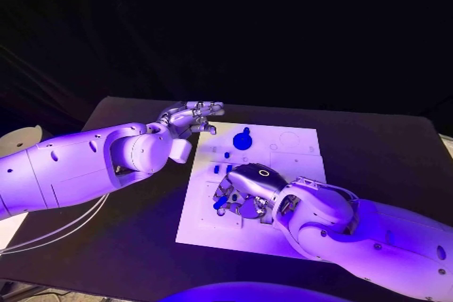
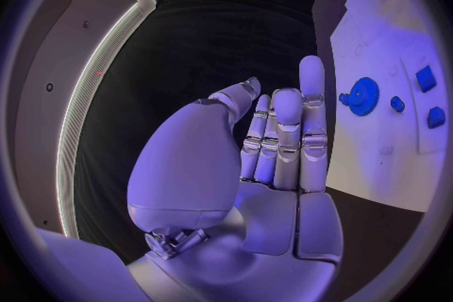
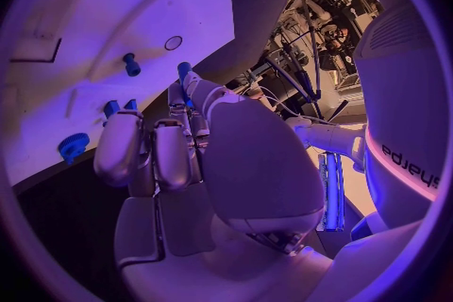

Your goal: Assemble the parts on the task board

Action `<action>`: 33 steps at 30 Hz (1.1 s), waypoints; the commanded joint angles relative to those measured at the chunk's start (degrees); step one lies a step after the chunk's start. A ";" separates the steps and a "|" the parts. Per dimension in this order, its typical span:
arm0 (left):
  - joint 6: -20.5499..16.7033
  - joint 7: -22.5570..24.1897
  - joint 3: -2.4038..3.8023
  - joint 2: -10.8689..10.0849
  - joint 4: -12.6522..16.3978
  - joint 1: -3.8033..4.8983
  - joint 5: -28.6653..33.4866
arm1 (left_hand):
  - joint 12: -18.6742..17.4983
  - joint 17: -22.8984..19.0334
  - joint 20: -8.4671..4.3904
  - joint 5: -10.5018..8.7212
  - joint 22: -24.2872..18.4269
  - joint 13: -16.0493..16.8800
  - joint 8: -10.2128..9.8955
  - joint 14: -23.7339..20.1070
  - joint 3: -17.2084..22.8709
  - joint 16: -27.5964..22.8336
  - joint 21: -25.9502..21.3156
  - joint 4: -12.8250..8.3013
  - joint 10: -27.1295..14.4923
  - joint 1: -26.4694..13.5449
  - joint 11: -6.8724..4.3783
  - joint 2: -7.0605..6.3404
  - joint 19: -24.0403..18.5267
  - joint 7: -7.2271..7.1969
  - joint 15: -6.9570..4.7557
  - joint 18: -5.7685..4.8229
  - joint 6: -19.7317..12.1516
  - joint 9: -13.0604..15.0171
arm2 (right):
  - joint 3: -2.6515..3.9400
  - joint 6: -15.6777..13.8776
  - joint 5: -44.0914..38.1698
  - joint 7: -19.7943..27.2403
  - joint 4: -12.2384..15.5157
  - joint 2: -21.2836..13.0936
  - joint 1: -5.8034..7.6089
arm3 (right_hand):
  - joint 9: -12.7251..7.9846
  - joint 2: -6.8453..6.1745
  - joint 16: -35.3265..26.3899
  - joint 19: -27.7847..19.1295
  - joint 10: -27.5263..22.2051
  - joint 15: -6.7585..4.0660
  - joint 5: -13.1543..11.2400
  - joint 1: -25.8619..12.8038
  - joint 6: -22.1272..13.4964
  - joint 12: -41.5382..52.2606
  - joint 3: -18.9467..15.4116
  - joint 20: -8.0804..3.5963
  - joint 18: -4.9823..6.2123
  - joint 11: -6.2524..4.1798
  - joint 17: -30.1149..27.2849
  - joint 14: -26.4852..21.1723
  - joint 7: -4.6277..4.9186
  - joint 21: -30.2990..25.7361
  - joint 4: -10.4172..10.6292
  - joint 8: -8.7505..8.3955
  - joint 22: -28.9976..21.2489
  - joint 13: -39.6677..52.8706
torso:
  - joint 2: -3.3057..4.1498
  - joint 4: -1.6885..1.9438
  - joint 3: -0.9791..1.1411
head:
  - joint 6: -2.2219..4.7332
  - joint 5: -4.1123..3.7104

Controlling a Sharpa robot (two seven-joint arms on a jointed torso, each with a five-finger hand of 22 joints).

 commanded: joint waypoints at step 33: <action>1.28 0.09 0.03 0.10 -0.03 0.04 0.20 | 0.29 -0.06 -0.04 0.36 -0.08 -0.04 0.00 -0.49 0.05 -0.03 -0.38 -0.25 -0.48 0.03 0.04 0.11 -0.27 0.03 0.04 0.48 -0.52 -0.01 | -0.42 11.86 -9.71 -5.04 -1.88 2.93 -0.61 | 1.93 -0.46 0.00 -0.10 1.87 0.21 0.36 -2.87 -0.05 -0.74 -0.15 0.45 -0.59 -1.61 -0.37 1.96 0.30 0.06 -0.09 -0.58 -0.26 0.13 | -0.01 -0.04 0.08 | -0.47 -0.06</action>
